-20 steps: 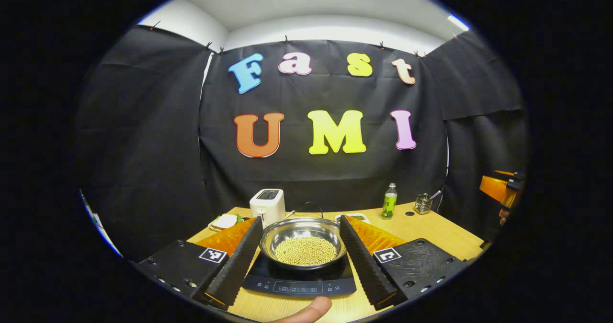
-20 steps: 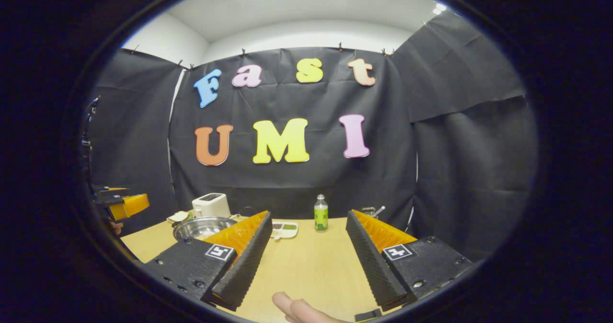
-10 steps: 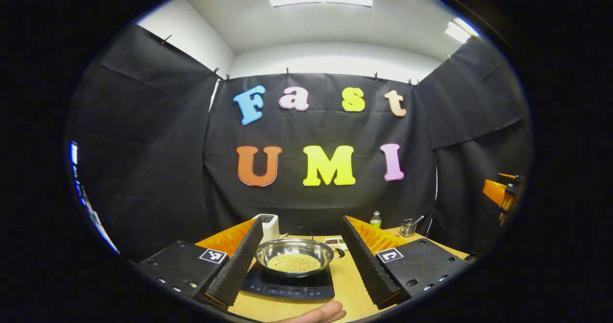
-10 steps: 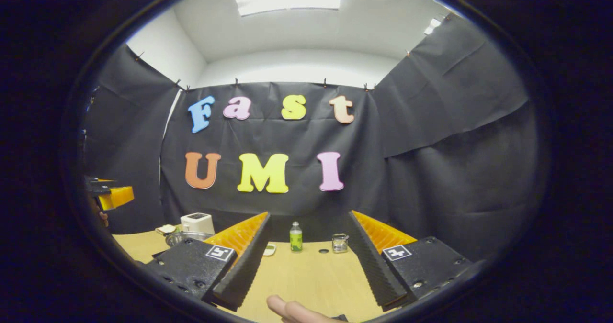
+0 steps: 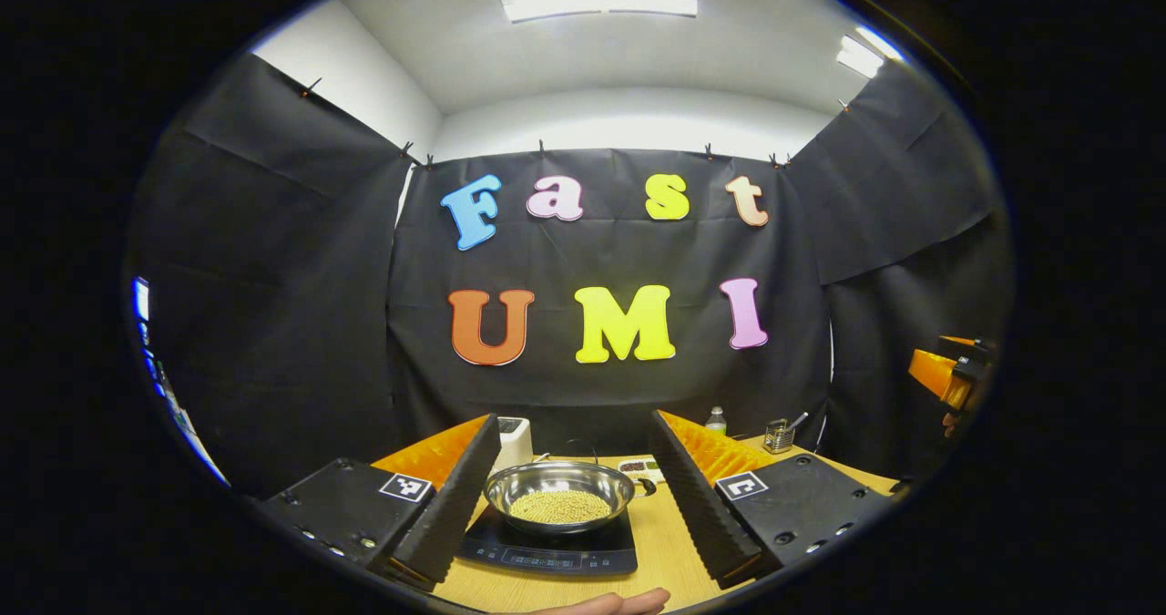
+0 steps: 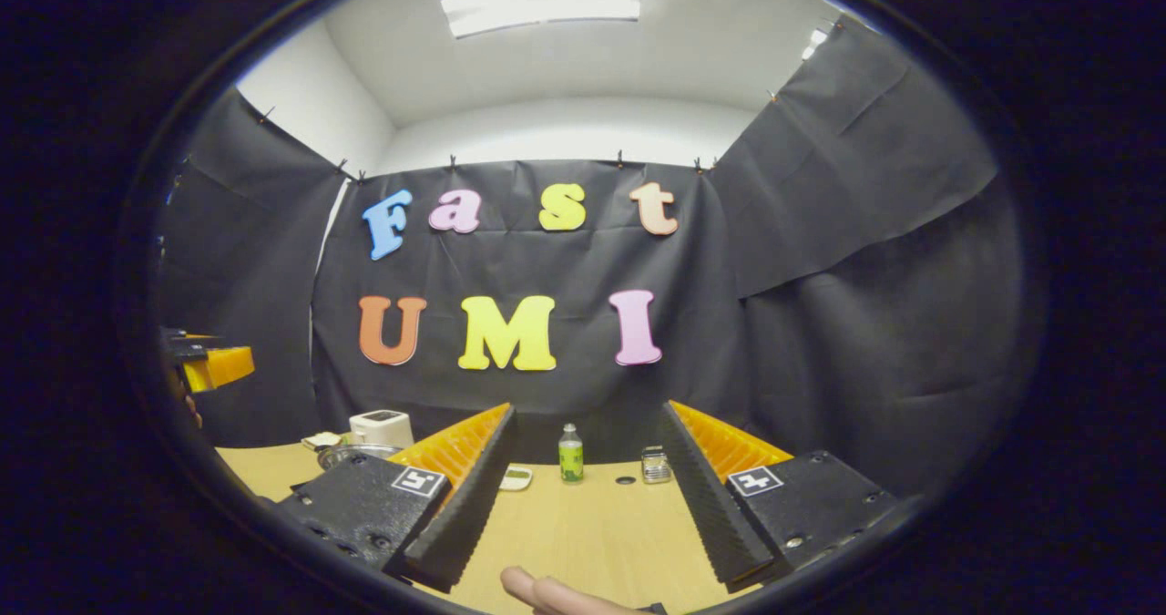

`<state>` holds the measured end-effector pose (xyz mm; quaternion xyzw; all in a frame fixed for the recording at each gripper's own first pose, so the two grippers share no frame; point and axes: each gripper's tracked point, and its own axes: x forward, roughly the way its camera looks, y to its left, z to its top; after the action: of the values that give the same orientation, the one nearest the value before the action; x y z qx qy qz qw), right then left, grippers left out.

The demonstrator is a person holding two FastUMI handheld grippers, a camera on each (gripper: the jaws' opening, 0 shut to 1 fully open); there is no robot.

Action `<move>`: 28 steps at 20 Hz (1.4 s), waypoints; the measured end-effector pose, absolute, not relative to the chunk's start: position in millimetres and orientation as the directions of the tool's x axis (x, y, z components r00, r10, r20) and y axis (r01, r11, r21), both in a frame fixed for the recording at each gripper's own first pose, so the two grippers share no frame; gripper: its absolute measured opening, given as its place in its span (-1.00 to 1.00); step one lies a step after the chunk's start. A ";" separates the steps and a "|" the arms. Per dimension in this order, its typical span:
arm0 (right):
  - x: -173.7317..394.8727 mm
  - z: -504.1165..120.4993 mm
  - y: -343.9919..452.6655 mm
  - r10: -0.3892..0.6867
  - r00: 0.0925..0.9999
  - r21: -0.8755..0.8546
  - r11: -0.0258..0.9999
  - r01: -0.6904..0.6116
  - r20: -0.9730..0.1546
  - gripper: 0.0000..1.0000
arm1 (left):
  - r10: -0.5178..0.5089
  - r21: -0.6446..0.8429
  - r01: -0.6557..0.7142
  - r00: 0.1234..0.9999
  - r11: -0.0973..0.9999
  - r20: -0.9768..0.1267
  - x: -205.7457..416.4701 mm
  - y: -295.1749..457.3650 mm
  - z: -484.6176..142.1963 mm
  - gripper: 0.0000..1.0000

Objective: First push the handle of the pot to place it horizontally, then grasp the pot with both hands and set it on the induction cooktop.

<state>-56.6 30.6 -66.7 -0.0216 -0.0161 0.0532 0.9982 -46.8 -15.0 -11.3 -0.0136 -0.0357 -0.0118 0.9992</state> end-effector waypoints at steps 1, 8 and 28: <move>-55.2 -69.0 28.5 0.107 0.994 -0.053 0.993 -0.106 0.029 0.95 | -0.018 -0.022 0.020 0.998 1.000 0.068 -46.6 -11.7 -13.8 0.95; -49.0 -80.7 34.5 0.103 0.995 -0.029 0.994 -0.104 -0.016 0.96 | -0.022 -0.017 0.022 0.999 1.000 0.028 -40.7 -13.1 -25.3 0.95; -40.0 -99.6 45.2 0.137 0.991 -0.001 0.991 -0.137 -0.002 0.94 | -0.080 -0.032 0.081 0.996 0.996 0.032 -27.8 -30.3 -49.5 0.94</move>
<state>-40.0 45.2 -99.6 -0.0004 0.0012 0.0688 0.9976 -27.8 -30.3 -49.5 -0.0167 -0.0152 -0.0402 0.9989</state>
